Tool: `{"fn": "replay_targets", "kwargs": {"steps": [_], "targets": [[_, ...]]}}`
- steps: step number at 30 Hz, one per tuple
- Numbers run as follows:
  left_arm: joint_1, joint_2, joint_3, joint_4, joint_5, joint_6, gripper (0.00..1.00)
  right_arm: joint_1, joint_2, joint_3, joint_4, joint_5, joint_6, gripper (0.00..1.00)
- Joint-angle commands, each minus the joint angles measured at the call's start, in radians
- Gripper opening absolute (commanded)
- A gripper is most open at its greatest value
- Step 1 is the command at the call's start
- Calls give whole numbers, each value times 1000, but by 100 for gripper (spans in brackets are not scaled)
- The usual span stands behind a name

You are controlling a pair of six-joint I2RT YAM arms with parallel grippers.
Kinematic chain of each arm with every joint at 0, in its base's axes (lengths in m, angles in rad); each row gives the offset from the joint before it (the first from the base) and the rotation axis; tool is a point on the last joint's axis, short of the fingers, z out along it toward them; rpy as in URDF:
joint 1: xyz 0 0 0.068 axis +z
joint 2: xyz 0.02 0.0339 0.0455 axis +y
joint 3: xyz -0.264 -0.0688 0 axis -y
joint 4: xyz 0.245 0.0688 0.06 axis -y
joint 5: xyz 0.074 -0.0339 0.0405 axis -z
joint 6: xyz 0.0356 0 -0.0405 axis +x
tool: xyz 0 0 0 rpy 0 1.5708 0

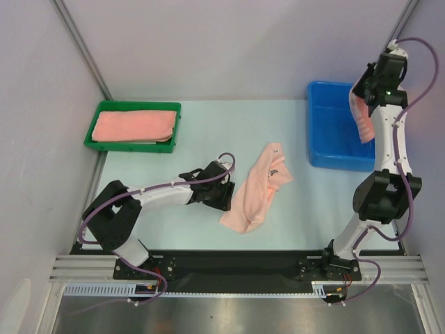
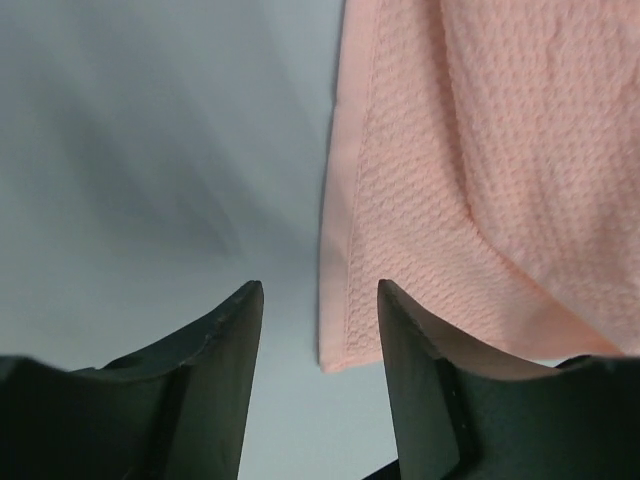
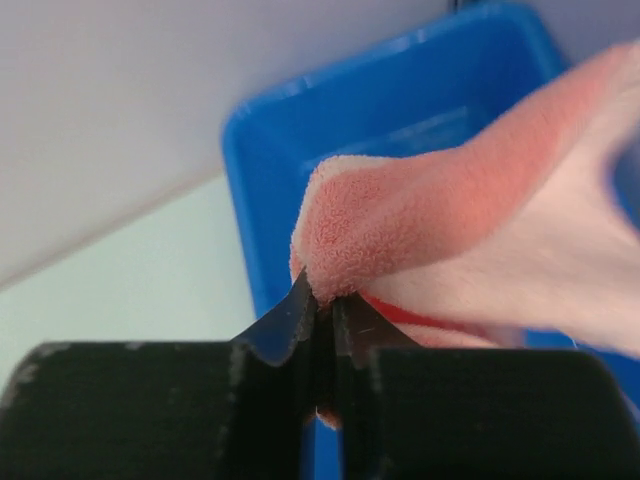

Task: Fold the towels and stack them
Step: Flatten out the crumpled towel

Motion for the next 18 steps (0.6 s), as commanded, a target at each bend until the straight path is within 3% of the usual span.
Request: {"fn": "replay_targets", "kwargs": {"steps": [1, 3, 4, 8, 10, 11, 14, 18], "targets": [[-30, -40, -31, -6, 2, -8, 56, 6, 85, -98, -38, 12, -7, 11], [-35, -23, -53, 29, 25, -33, 58, 8, 105, -112, -45, -58, 7, 20], [-41, -15, -59, 34, 34, -54, 58, 13, 116, -117, -50, -115, 7, 31], [-69, 17, -76, 54, 20, -84, 55, 54, 90, -100, -105, -134, -13, 43], [-78, 40, -70, 65, 34, -97, 27, 88, 36, -100, -122, -119, -25, 52], [-78, 42, -74, 72, 52, -107, 4, 97, 16, -97, -128, -128, -25, 55], [-77, -3, -125, 77, 22, -148, 0, 146, -47, -117, -130, -186, -19, 61], [-75, -130, -201, -3, -94, -217, 0, 221, -111, -210, -134, -249, 22, 58]]}}
